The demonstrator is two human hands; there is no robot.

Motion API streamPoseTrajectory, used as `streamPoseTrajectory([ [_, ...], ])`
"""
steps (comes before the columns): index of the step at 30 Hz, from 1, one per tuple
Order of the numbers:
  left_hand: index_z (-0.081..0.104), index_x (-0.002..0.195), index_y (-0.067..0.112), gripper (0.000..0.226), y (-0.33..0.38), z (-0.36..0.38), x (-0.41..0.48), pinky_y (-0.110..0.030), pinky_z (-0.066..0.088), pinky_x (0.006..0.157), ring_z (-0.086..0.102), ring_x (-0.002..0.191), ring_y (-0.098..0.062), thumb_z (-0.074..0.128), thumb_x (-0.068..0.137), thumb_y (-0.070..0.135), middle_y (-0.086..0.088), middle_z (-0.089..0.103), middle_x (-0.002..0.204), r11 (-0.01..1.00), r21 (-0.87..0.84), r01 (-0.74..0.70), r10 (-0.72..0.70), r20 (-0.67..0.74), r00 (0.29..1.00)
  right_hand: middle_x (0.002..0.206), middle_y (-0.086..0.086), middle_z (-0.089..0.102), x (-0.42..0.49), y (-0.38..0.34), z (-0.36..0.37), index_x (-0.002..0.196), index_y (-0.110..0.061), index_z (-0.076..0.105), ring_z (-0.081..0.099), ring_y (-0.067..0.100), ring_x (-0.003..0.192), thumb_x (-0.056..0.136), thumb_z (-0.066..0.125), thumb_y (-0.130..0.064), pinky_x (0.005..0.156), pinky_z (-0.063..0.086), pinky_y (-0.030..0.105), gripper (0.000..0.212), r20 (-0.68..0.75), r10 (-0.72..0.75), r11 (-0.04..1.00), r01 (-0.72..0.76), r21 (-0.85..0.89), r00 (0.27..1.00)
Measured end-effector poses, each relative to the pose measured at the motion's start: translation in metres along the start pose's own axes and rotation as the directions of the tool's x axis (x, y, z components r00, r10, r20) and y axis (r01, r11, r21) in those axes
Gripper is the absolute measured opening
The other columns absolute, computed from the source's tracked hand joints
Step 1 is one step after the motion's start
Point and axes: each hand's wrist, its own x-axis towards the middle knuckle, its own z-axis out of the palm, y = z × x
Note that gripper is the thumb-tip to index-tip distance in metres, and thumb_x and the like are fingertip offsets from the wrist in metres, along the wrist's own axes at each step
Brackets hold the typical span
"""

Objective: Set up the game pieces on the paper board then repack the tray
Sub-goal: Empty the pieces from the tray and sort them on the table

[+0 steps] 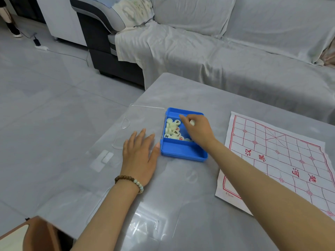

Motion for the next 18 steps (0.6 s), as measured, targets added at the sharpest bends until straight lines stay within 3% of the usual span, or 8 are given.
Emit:
streamPoseTrajectory([
  [2,0.032,0.141,0.029,0.047,-0.003,-0.002,-0.003,-0.033,0.001,0.116,0.001,0.143,-0.014,0.025,0.097,0.043,0.007,0.014,0.155,0.999,-0.047,-0.013,0.011,-0.042,0.999,0.045,-0.006,0.031,-0.01,-0.012,-0.005,0.054,-0.016,0.034,0.03,0.01,0.044,0.094,0.05,-0.037,0.051,0.031,0.025,0.048,-0.059,-0.036,0.998,0.039,0.046,0.998],
  [5,0.039,0.138,0.027,0.043,-0.009,-0.006,-0.007,-0.031,0.003,0.115,0.005,0.142,-0.015,0.03,0.097,0.038,0.005,0.019,0.153,0.997,-0.078,-0.02,0.013,-0.09,0.996,0.05,-0.005,0.036,-0.057,-0.025,0.003,0.054,-0.019,0.035,0.033,0.009,0.052,0.093,0.051,-0.036,0.054,0.031,0.027,0.045,0.021,-0.089,0.995,0.088,0.042,0.996],
  [8,0.043,0.135,0.025,0.04,-0.015,-0.011,-0.012,-0.031,0.005,0.114,0.007,0.142,-0.016,0.034,0.097,0.034,0.004,0.022,0.153,0.993,-0.114,-0.013,-0.003,-0.136,0.991,0.056,-0.005,0.043,-0.112,-0.022,0.023,0.058,-0.02,0.04,0.041,0.012,0.058,0.092,0.049,-0.042,0.058,0.035,0.031,0.042,0.139,-0.103,0.987,0.119,-0.112,0.985],
  [10,0.043,0.135,0.024,0.039,-0.018,-0.011,-0.017,-0.031,0.005,0.114,0.007,0.142,-0.016,0.034,0.097,0.033,0.003,0.022,0.153,0.993,-0.118,-0.006,-0.011,-0.136,0.991,0.061,-0.007,0.047,-0.131,-0.014,0.033,0.063,-0.023,0.039,0.045,0.012,0.06,0.091,0.043,-0.048,0.055,0.032,0.029,0.037,0.139,-0.222,0.93,0.252,-0.267,0.965],
  [12,0.043,0.135,0.025,0.04,-0.022,-0.011,-0.022,-0.032,0.006,0.115,0.007,0.142,-0.017,0.033,0.097,0.034,0.003,0.021,0.153,0.994,-0.113,0.0,-0.013,-0.118,0.993,0.066,-0.007,0.049,-0.135,-0.01,0.036,0.066,-0.026,0.039,0.048,0.014,0.062,0.088,0.041,-0.047,0.056,0.03,0.026,0.031,0.136,-0.334,0.881,0.361,-0.306,0.932],
  [16,0.044,0.135,0.024,0.04,-0.031,-0.012,-0.031,-0.035,0.008,0.115,0.008,0.142,-0.018,0.034,0.097,0.034,0.002,0.022,0.153,0.995,-0.096,0.014,-0.024,-0.108,0.994,0.092,-0.004,0.053,-0.133,-0.006,0.03,0.088,-0.019,0.055,0.049,0.014,0.085,0.086,0.056,-0.039,0.075,0.037,0.028,0.02,0.163,-0.321,0.915,0.35,-0.199,0.933],
  [18,0.042,0.137,0.023,0.042,-0.034,-0.012,-0.036,-0.035,0.008,0.115,0.01,0.142,-0.02,0.033,0.098,0.036,0.001,0.023,0.153,0.997,-0.075,-0.012,0.004,-0.1,0.995,0.115,-0.005,0.055,-0.14,-0.003,0.023,0.11,-0.021,0.057,0.049,0.013,0.106,0.088,0.05,-0.045,0.091,0.039,0.029,0.034,0.189,-0.324,0.912,0.359,-0.2,0.927],
])
